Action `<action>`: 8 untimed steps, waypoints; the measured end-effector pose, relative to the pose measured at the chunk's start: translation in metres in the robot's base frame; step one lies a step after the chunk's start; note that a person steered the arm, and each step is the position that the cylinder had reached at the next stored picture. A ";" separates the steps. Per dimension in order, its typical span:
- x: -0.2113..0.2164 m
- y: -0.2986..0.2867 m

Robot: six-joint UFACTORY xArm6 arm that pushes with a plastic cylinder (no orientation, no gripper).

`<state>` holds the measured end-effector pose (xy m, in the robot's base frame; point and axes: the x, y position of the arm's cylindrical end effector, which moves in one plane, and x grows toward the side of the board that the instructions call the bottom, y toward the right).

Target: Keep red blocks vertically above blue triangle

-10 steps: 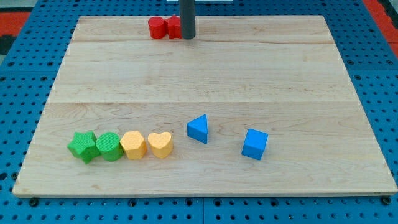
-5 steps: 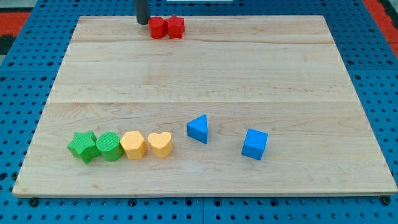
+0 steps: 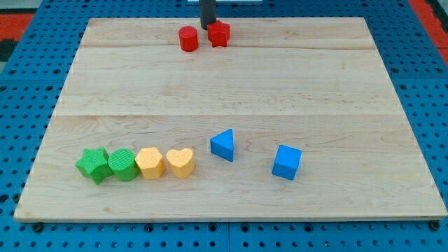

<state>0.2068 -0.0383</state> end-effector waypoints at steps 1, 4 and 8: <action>-0.014 -0.073; 0.030 -0.105; 0.036 -0.047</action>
